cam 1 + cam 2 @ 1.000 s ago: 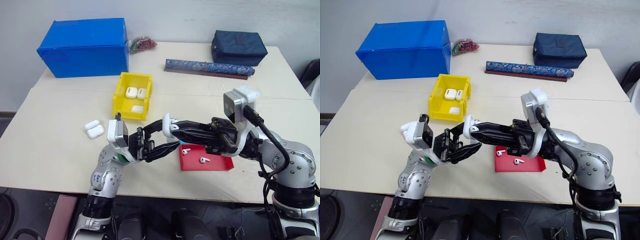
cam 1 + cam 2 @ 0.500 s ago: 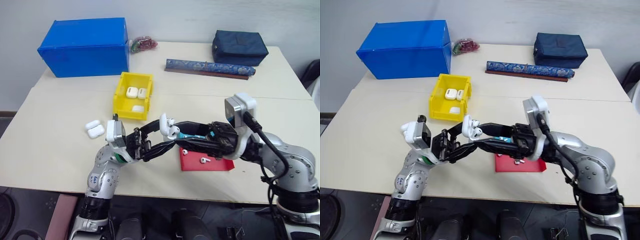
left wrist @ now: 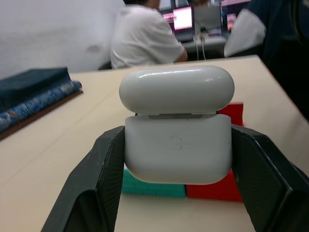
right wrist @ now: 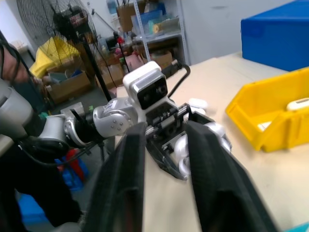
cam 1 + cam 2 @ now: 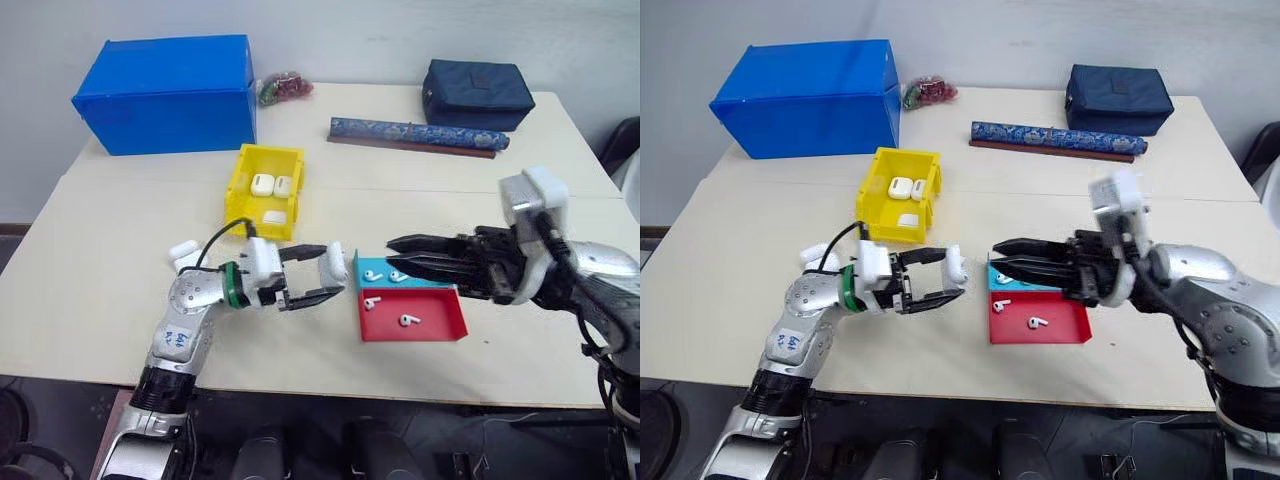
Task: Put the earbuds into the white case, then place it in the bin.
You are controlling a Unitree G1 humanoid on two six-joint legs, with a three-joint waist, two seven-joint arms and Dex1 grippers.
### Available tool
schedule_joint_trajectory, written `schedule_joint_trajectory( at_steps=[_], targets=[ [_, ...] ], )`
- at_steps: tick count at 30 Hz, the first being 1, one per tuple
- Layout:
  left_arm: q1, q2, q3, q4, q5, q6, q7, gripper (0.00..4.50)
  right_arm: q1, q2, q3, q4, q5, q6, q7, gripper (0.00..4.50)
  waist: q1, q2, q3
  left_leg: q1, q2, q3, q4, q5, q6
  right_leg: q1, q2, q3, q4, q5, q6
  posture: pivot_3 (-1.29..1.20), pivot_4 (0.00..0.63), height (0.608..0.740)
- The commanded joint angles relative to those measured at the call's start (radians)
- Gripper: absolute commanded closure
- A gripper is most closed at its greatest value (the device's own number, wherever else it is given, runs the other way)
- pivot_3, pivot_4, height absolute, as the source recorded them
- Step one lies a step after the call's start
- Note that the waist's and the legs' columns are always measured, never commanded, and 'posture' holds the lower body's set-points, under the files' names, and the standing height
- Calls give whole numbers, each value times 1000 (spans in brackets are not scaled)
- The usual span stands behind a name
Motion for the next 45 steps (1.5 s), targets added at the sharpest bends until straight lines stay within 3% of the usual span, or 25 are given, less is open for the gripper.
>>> schedule_joint_trajectory(
  at_steps=[1,8,13,19,22,25,28,33,37,45],
  targets=[
    [-20,8,-34,-39,30,13,12,1702,-57,24,81,-53,-71,-31,12,4480,0,0,0,0,0,0,-1,0,0,-1,0,0,1,0,0,0,150,740],
    [11,17,-51,-96,11,36,4,1702,-145,27,315,-11,-355,-52,-38,4480,0,0,0,-5,0,-2,1,0,-1,-3,-1,-3,0,0,0,0,150,740],
    [24,20,-48,-117,4,47,8,1702,-114,13,344,35,-448,-76,-22,4480,0,0,0,-7,0,-6,3,0,-1,-3,-2,-7,1,0,0,0,150,740],
    [42,23,-13,-143,-19,41,23,1702,18,-80,226,55,-449,-86,27,4480,5,0,0,-8,-1,-9,3,0,-1,-2,-2,-9,0,0,0,0,150,740],
    [78,31,48,-179,-82,125,72,1702,169,-33,18,46,-339,-136,27,4480,5,0,0,-9,-1,-12,3,0,-1,-1,-2,-12,0,0,0,0,150,740],
    [137,49,151,-221,-142,249,176,1702,353,47,-187,20,-295,-278,71,3992,1,0,0,-9,-1,-12,3,1,-2,-1,-2,-13,0,0,0,0,150,740],
    [175,65,250,-257,-173,357,294,1702,490,128,-318,-14,-325,-403,36,3088,2,0,0,-7,-1,-14,2,1,-3,1,-1,-13,1,0,0,0,150,740],
    [150,92,367,-273,-182,563,504,1702,612,262,-375,-55,-404,-650,26,1377,2,-1,0,-6,-1,-16,3,4,-3,2,-1,-13,2,0,0,0,150,740],
    [24,81,371,-212,-192,599,555,1702,671,272,-347,-95,-364,-667,52,40,5,-1,0,-6,-2,-16,2,5,-5,3,-1,-13,4,0,0,0,150,740],
    [-322,28,250,198,-30,493,607,1702,615,271,-284,-28,-436,-749,28,40,24,-1,-1,-6,-4,-16,3,6,-7,1,-1,-13,5,0,0,0,150,740]
  ],
)
